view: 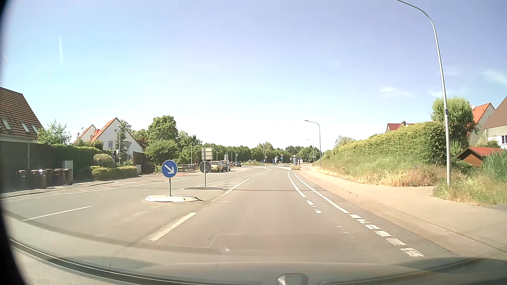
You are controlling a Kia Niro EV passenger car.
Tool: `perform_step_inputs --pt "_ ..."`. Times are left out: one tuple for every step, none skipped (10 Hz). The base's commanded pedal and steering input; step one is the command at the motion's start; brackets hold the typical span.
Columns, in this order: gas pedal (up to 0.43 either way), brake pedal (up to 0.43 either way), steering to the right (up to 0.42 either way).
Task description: Follow the waypoints while adhering to traffic rules and regulations
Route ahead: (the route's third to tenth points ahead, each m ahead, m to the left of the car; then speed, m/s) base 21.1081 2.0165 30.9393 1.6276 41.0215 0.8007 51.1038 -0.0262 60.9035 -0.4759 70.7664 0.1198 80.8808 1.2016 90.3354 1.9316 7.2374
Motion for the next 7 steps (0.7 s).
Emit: perform_step_inputs --pt "0.079 0.03 0.006" --pt "0.079 0.03 0.004" --pt "0.079 0.03 0.004" --pt "0.079 0.03 0.004" --pt "0.079 0.03 0.004" --pt "0.079 0.03 0.004" --pt "0.079 0.03 0.004"
